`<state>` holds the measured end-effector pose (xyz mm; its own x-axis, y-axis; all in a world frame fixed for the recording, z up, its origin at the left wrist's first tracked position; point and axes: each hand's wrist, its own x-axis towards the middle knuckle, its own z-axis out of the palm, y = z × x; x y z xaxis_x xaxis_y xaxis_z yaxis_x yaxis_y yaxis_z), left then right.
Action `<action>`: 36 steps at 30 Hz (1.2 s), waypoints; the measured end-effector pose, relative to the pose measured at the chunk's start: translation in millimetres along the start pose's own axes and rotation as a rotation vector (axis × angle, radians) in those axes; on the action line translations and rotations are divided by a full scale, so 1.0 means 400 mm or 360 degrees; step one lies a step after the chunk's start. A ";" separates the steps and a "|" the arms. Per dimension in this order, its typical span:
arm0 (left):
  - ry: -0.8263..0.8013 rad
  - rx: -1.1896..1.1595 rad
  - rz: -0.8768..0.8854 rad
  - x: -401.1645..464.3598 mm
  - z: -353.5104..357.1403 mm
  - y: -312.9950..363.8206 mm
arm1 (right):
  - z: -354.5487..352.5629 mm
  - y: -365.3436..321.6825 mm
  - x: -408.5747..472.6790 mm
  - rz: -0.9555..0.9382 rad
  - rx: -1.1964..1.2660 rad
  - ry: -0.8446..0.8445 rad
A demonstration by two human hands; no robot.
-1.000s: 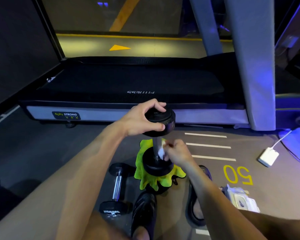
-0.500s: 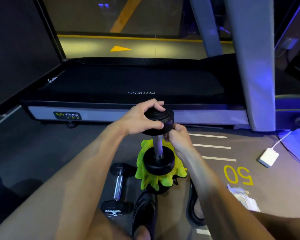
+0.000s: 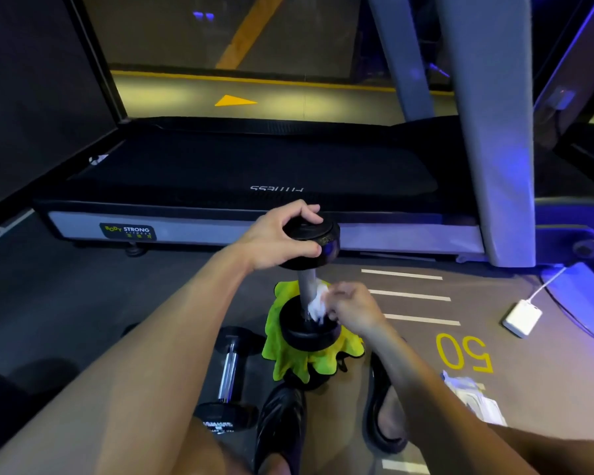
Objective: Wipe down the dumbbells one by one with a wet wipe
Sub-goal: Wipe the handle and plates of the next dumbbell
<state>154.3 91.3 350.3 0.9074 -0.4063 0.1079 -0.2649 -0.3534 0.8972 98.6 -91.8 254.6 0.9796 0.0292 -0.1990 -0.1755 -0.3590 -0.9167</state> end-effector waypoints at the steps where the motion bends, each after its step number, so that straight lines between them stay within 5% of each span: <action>1: -0.0003 -0.0005 -0.0006 0.000 0.001 0.000 | -0.017 0.008 -0.010 0.0041 -0.0152 -0.0101; 16: 0.0015 0.0013 -0.0041 0.007 0.008 0.015 | -0.105 -0.063 0.054 0.0567 -0.0180 0.0022; 22: 0.0010 0.0006 -0.0050 0.012 0.011 0.014 | -0.108 -0.043 0.082 0.0264 -0.0143 0.0634; 31: 0.0027 0.0035 -0.0014 0.017 0.018 0.015 | -0.042 -0.079 0.122 0.0176 0.0249 0.0400; 36: 0.0037 0.0046 -0.0014 0.018 0.019 0.013 | -0.058 -0.066 0.118 0.0044 -0.0342 0.0353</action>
<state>156.9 80.0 352.6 0.9169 -0.3837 0.1100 -0.2657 -0.3811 0.8855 151.7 -102.6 277.5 0.9764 -0.1792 -0.1205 -0.2006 -0.5464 -0.8131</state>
